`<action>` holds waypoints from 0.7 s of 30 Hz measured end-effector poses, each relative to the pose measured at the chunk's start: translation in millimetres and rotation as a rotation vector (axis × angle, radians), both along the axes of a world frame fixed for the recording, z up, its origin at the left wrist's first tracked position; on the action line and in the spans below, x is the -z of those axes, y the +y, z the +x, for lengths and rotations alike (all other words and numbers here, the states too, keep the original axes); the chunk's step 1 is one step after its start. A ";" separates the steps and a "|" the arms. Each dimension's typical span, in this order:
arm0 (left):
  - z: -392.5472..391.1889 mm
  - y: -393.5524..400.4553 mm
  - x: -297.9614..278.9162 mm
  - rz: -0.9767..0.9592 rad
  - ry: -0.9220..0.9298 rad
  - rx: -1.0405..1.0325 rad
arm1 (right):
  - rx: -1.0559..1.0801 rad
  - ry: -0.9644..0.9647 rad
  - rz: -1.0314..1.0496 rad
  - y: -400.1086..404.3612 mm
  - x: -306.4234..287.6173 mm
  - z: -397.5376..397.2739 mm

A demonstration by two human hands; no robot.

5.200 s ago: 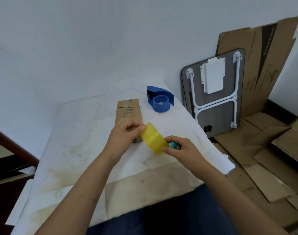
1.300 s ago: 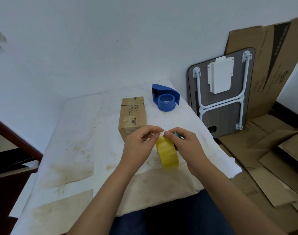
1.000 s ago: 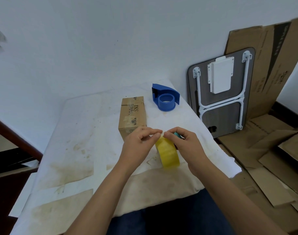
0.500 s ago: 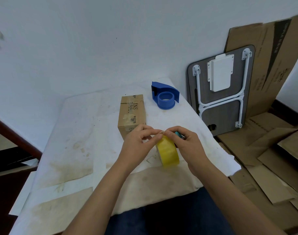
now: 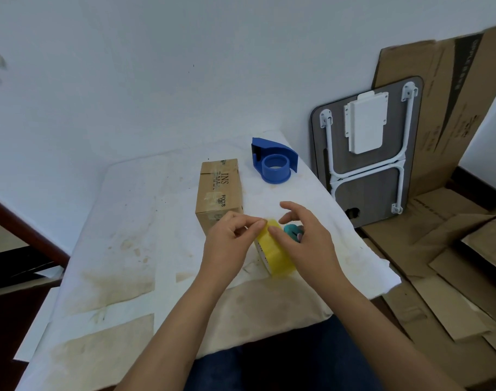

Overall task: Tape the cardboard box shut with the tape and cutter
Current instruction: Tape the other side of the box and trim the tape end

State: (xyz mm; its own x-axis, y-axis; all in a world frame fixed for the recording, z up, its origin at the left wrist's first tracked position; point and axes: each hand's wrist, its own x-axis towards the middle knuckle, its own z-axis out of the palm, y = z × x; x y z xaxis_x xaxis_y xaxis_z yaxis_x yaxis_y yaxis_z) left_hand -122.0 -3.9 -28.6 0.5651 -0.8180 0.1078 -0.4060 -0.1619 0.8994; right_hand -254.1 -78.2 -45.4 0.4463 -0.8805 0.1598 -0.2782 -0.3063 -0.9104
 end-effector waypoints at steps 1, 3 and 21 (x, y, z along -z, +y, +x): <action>-0.5 0.1 -0.2 0.002 0.040 -0.001 | 0.001 0.003 0.045 -1.1 -1.0 -0.5; -0.7 0.9 -0.9 0.003 0.136 0.013 | -0.018 0.016 0.137 -3.2 -3.0 -1.5; -6.2 6.9 -1.0 -0.237 -0.663 0.004 | -0.057 -0.105 0.128 0.1 -15.6 -0.7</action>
